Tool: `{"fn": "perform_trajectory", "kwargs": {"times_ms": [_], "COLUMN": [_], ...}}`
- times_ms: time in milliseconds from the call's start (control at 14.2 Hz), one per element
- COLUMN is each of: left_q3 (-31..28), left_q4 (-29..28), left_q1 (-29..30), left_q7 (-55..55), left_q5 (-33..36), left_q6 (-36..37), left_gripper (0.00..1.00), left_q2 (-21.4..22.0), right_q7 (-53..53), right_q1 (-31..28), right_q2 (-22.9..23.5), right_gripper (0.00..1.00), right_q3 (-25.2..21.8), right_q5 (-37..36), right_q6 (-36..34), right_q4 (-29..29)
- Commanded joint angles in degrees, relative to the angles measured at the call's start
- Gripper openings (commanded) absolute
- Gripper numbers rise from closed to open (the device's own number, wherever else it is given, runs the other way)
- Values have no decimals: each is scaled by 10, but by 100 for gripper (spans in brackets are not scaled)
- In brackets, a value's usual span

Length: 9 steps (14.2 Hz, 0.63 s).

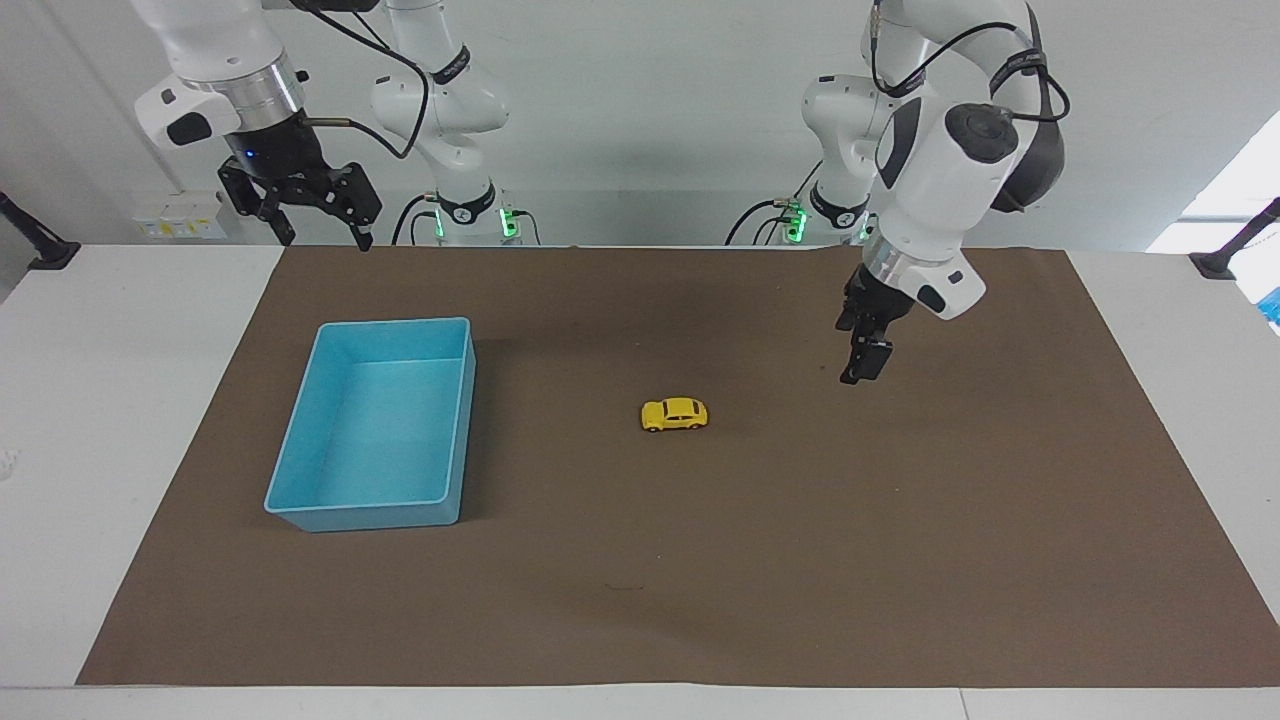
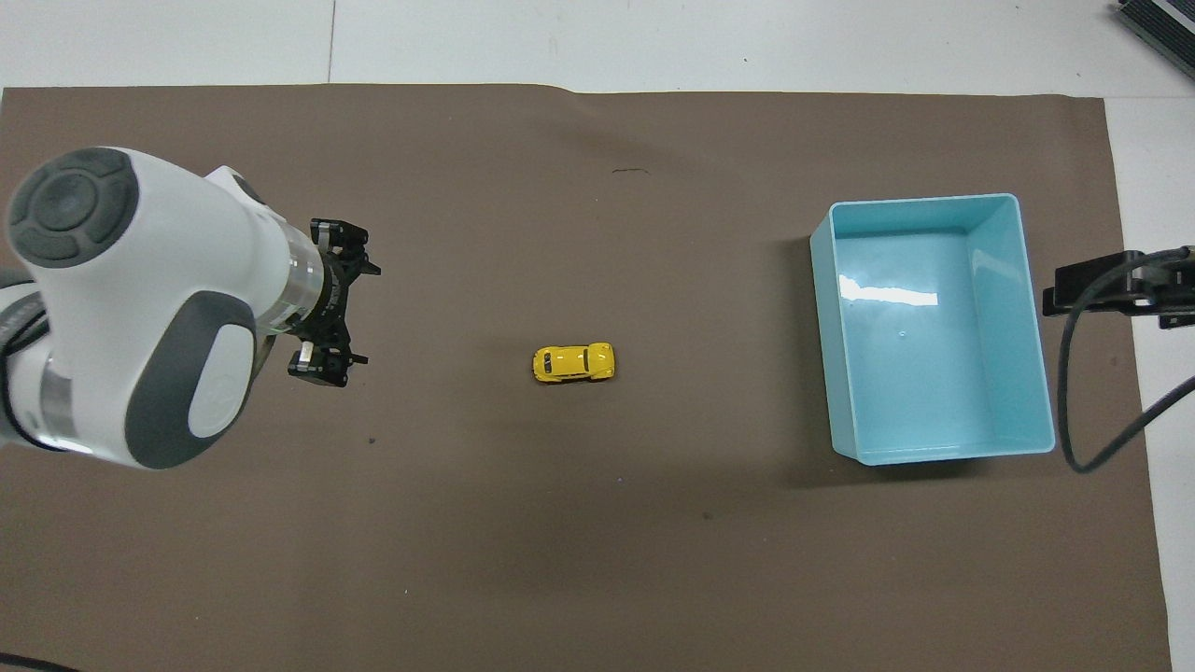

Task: Wind up and store yellow beetle car
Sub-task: 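Reach the left gripper down to the yellow beetle car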

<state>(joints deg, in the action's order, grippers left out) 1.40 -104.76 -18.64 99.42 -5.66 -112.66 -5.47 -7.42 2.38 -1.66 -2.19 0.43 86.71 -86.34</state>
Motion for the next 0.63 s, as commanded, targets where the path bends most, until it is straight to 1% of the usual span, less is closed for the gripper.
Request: {"fn": "perform_trajectory", "kwargs": {"times_ms": [0, 282, 423, 564], "left_q3": [-10, -10, -9, -9], "left_q4": [1, -1, -2, 0], "left_q1": [-41, -97, -112, -125], "left_q7": [93, 196, 241, 268], "left_q5": [2, 2, 1, 1], "left_q6": [-22, -81, -106, -115], "left_gripper": [100, 100, 100, 100], "left_q2": [-42, -78, -92, -105], "right_q7": [13, 13, 12, 12], "right_q1": [-7, -7, -7, -7], "right_q2": [-6, -6, -6, -6], "right_gripper": [100, 100, 100, 100], "right_q3": [3, 3, 2, 2], "right_q5": [5, 5, 5, 5], "right_q6": [-3, -3, -3, -3], "right_q4": [-1, -1, -1, -1]}}
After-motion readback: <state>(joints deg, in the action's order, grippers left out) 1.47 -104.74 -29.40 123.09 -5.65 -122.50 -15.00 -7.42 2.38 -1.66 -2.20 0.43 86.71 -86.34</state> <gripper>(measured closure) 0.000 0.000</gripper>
